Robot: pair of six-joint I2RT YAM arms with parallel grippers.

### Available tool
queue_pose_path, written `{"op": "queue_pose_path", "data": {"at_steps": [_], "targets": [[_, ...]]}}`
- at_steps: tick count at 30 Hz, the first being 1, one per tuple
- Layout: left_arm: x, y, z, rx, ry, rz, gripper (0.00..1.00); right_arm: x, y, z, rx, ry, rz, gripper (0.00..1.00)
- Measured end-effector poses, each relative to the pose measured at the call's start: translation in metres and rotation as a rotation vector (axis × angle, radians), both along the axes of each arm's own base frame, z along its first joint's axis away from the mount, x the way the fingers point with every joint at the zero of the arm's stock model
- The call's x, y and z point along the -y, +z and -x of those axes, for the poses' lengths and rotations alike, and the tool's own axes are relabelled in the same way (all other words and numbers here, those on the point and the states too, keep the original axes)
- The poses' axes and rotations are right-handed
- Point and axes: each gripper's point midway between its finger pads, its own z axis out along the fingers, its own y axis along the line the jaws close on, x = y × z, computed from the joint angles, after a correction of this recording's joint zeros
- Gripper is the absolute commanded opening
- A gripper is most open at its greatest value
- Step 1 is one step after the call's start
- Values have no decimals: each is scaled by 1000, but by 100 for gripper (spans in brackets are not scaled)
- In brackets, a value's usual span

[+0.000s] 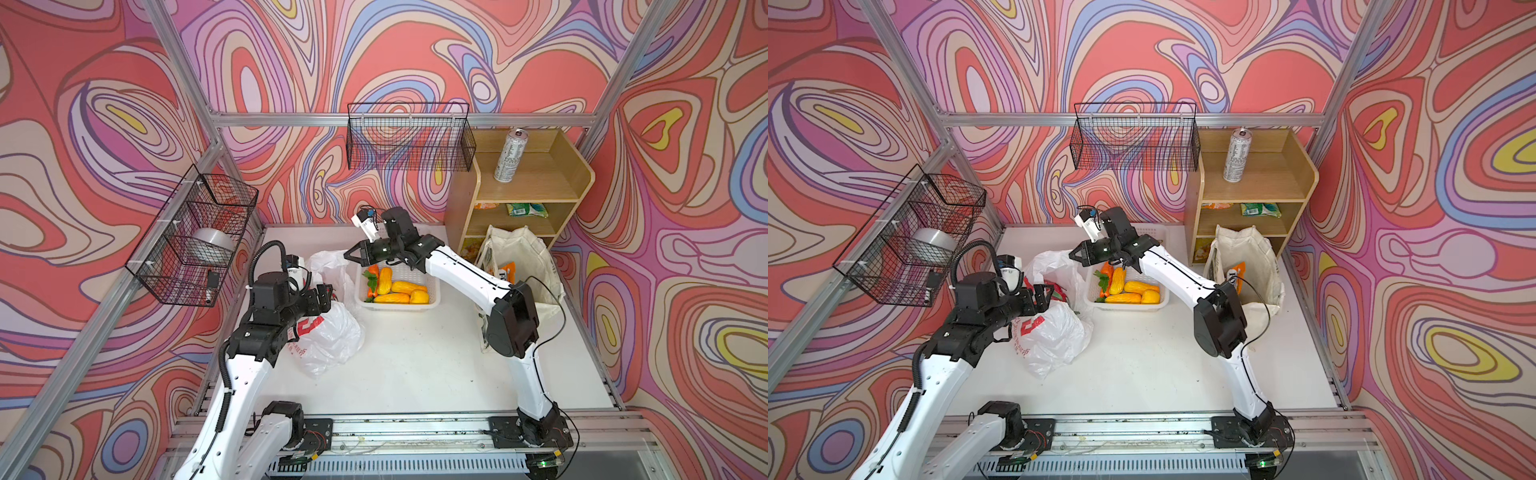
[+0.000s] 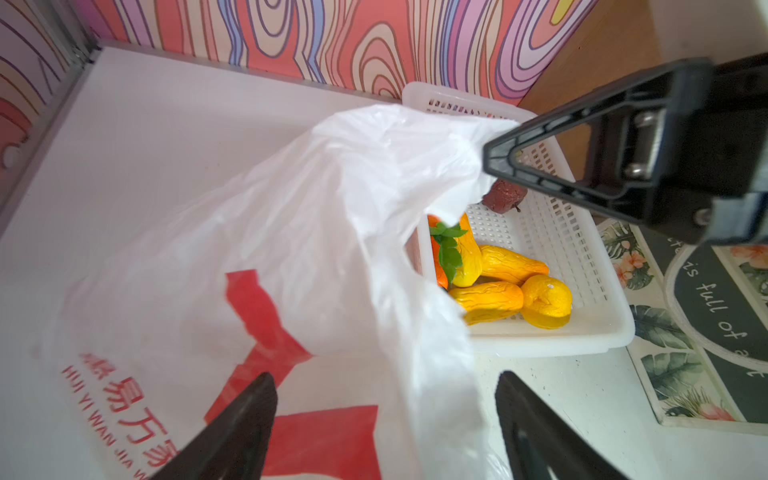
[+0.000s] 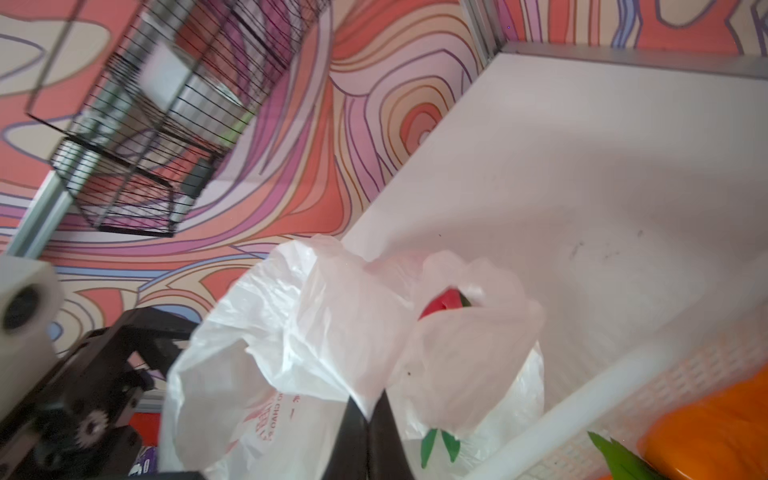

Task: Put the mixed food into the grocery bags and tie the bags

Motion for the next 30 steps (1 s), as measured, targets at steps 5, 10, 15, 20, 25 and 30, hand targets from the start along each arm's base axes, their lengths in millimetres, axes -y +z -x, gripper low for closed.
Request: {"op": "queue_pose_path", "data": {"at_steps": [5, 10, 15, 20, 25, 30], "targets": [[-8, 27, 4, 86, 16, -50, 92, 2, 37, 13, 26, 38, -73, 0], [-6, 42, 2, 127, -16, -90, 93, 1, 39, 17, 9, 55, -84, 0], [3, 49, -12, 135, -77, -103, 95, 1, 40, 19, 0, 65, -89, 0], [12, 48, -17, 123, -117, -79, 91, 1, 40, 19, -4, 67, -90, 0], [11, 56, 0, 131, -87, -24, 88, 1, 37, 18, -5, 60, -86, 0], [4, 36, 32, 81, -17, 45, 89, 2, 20, 16, -27, 42, -60, 0]]}}
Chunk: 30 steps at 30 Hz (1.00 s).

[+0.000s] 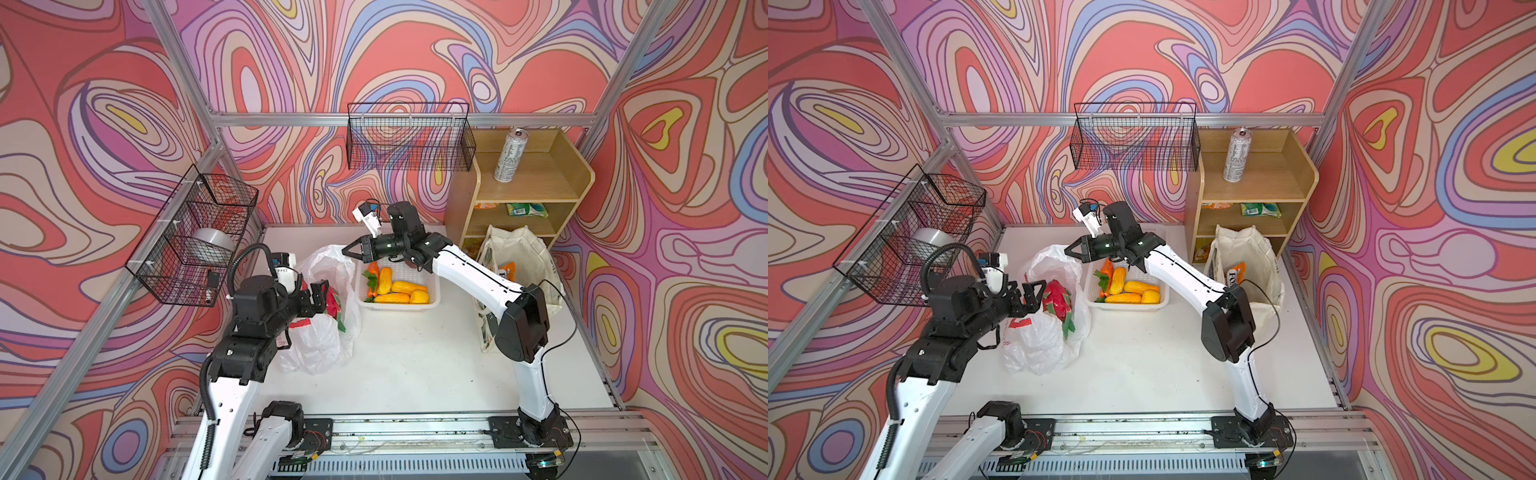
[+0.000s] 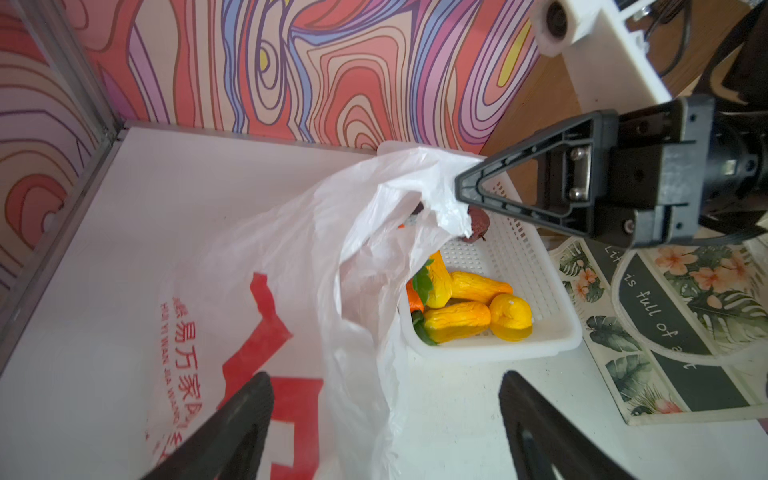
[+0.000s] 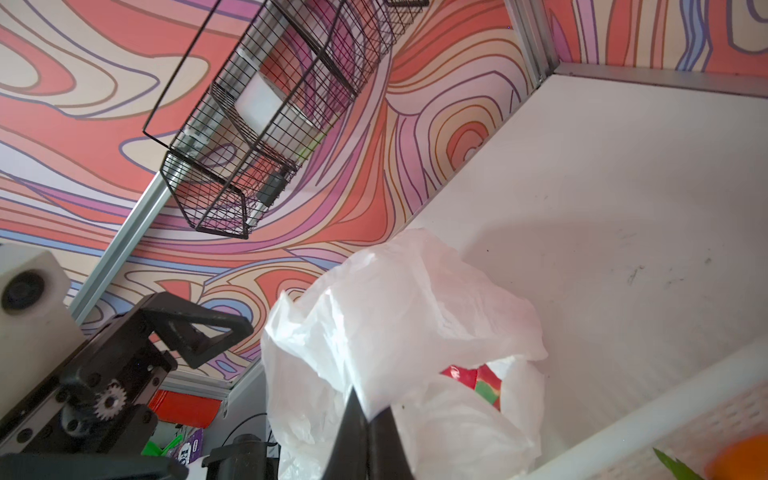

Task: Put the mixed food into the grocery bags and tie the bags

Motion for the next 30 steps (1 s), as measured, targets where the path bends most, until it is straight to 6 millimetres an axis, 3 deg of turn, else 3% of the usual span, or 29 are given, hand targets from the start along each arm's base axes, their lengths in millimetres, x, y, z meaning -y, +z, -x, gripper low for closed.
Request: {"op": "queue_pose_path", "data": {"at_steps": [3, 7, 10, 11, 14, 15, 19, 24, 30], "targets": [[-3, -24, 16, -51, 35, 48, 89, 0, -4, 0, -7, -2, 7, 0], [-2, -53, 19, -134, 66, 89, 89, 1, -6, -1, -8, -5, 10, 0], [0, -77, 15, -219, 87, 98, 77, 1, -9, -1, -10, -9, 14, 0], [1, -85, 13, -249, 93, 98, 62, 1, -10, -1, -11, -14, 18, 0], [1, -104, 2, -319, 112, 91, 5, 3, -16, -4, -12, -32, 34, 0], [1, -110, -4, -338, 117, 85, 0, 5, -18, -6, -11, -44, 41, 0], [6, -130, -31, -417, 113, 66, 0, 21, -27, -17, -14, -108, 70, 0], [26, -129, -79, -421, 53, 98, 0, 67, -36, -39, -35, -239, 105, 0], [74, -127, -114, -400, -69, 101, 0, 127, -41, -66, -58, -404, 128, 0]]}}
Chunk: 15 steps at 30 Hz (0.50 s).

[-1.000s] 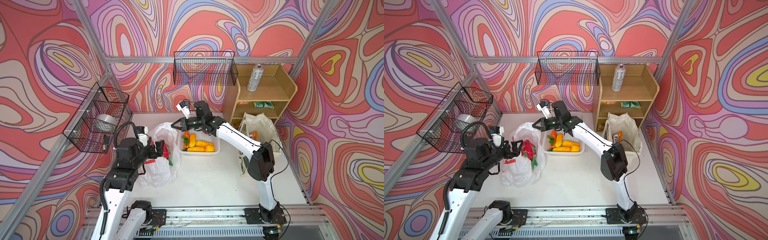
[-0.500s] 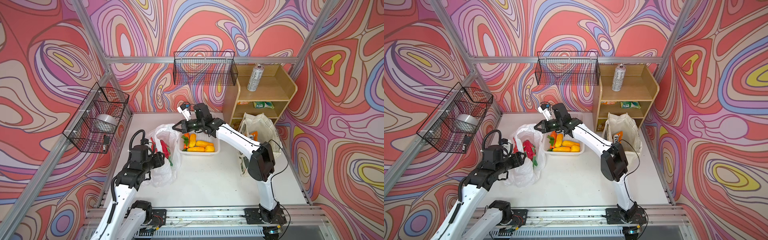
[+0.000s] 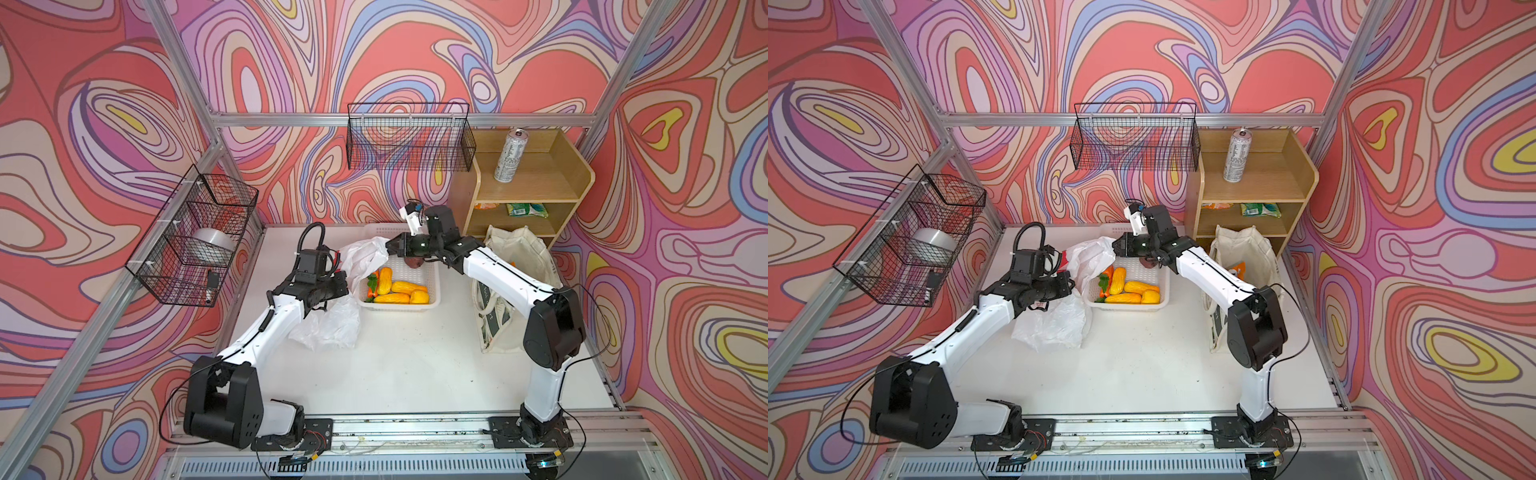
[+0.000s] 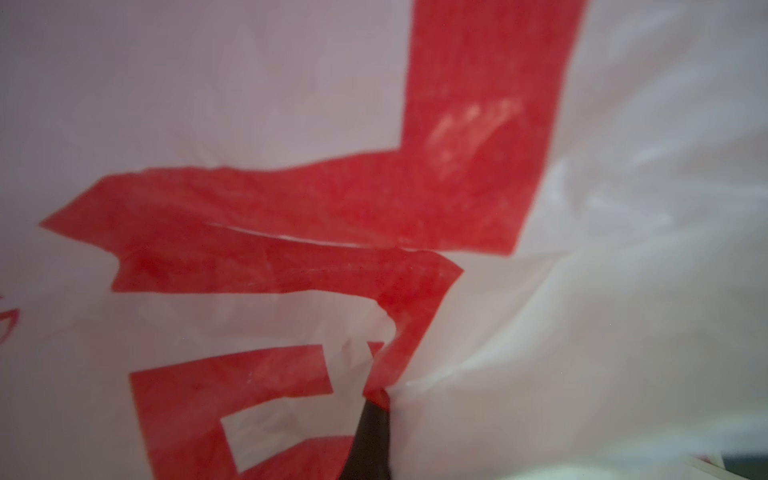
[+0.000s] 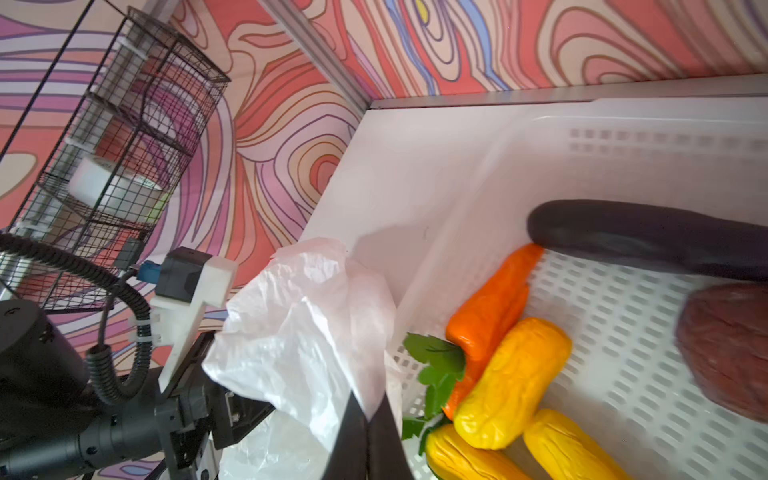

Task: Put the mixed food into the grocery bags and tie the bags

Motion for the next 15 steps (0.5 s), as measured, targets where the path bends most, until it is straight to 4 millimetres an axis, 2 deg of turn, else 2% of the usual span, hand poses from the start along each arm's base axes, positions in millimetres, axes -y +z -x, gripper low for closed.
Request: {"op": "queue_pose_path", "data": {"at_steps": [4, 6, 8, 10, 12, 15], "targets": [[29, 3, -17, 18, -61, 17, 0, 33, -2, -18, -11, -95, 8, 0], [36, 10, -23, 30, -74, 24, 0, 49, 1, -25, -9, -135, 6, 0], [38, 24, -30, 64, -84, 20, 0, 60, 8, -30, -3, -159, -3, 0], [37, 43, -36, 103, -93, 12, 0, 65, 15, -30, 2, -162, -16, 0], [30, 61, -38, 140, -96, 4, 0, 62, 23, -27, 4, -137, -40, 0], [3, 82, -33, 170, -70, 0, 0, 47, 39, -15, 13, -65, -80, 0]]}}
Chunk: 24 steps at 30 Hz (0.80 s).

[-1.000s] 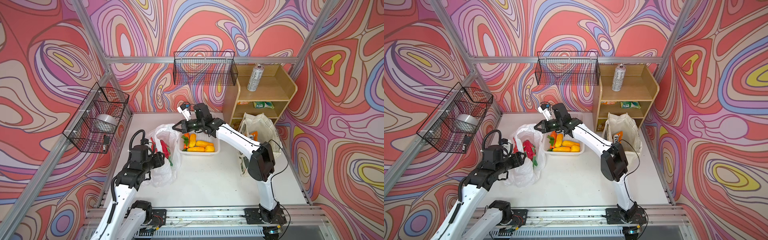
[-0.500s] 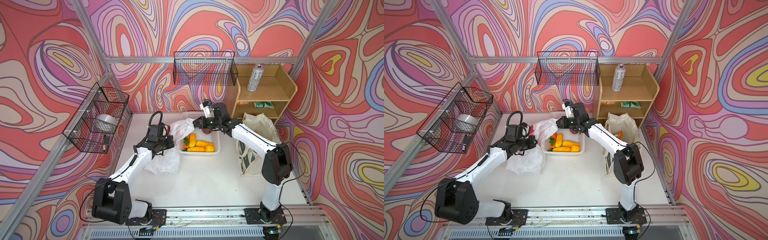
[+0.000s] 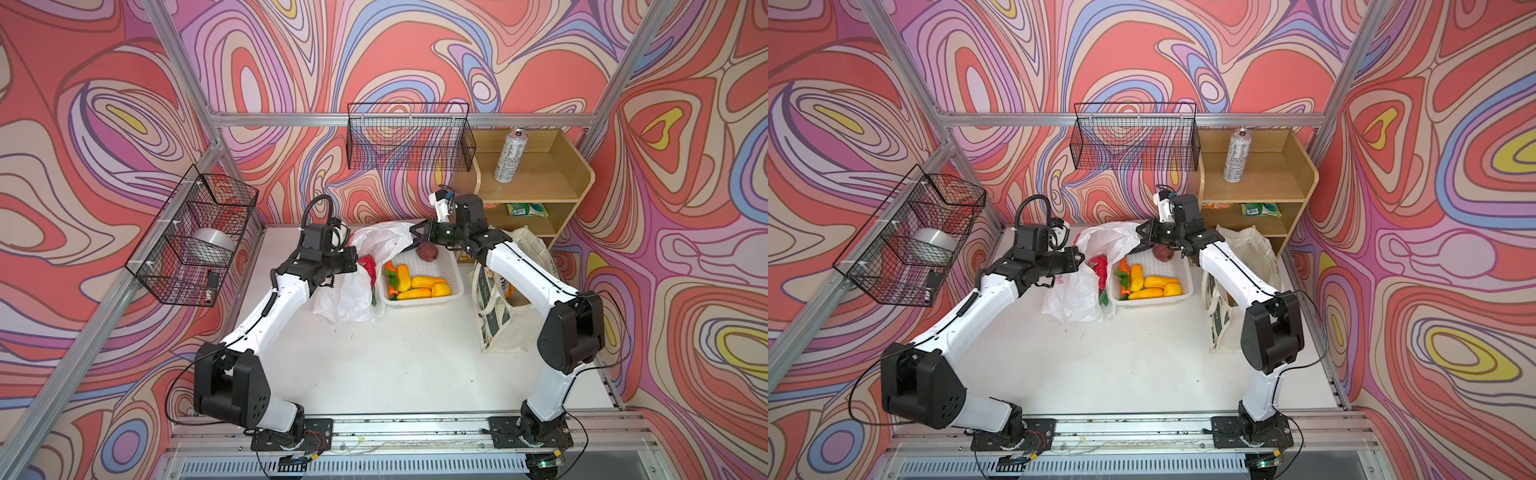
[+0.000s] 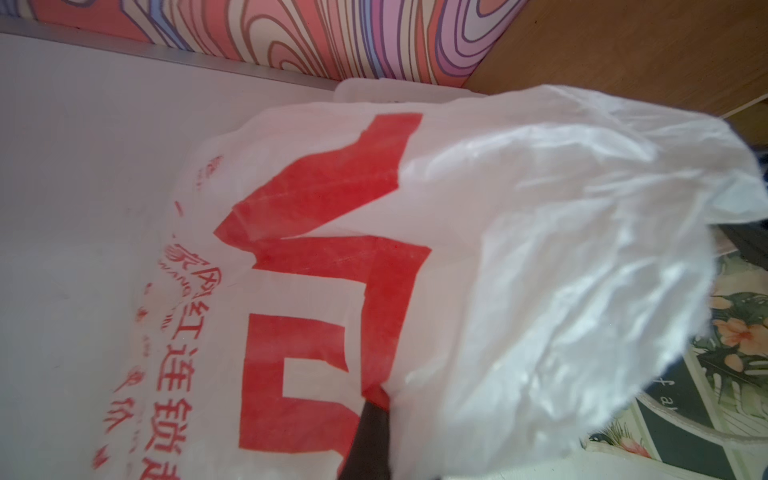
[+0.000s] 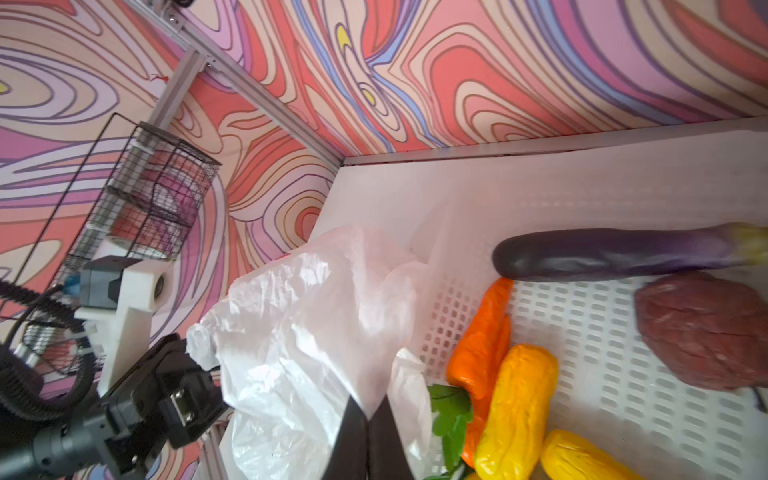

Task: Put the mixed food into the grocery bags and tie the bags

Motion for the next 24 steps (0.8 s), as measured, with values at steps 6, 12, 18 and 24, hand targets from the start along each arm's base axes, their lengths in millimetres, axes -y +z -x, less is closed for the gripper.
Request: {"op": "queue_pose_path", "data": {"at_steps": [6, 12, 18, 24], "targets": [[-68, 35, 20, 55, 112, 1, 0, -57, 25, 49, 31, 187, -23, 0], [-77, 33, 32, 39, 101, -1, 0, -104, 37, 103, 39, 330, -24, 0], [-84, 13, 25, -18, 109, -5, 24, -101, 72, 122, 76, 312, -68, 0], [-85, 2, 18, -69, 109, 1, 47, -92, 80, 125, 94, 251, -98, 0]]}}
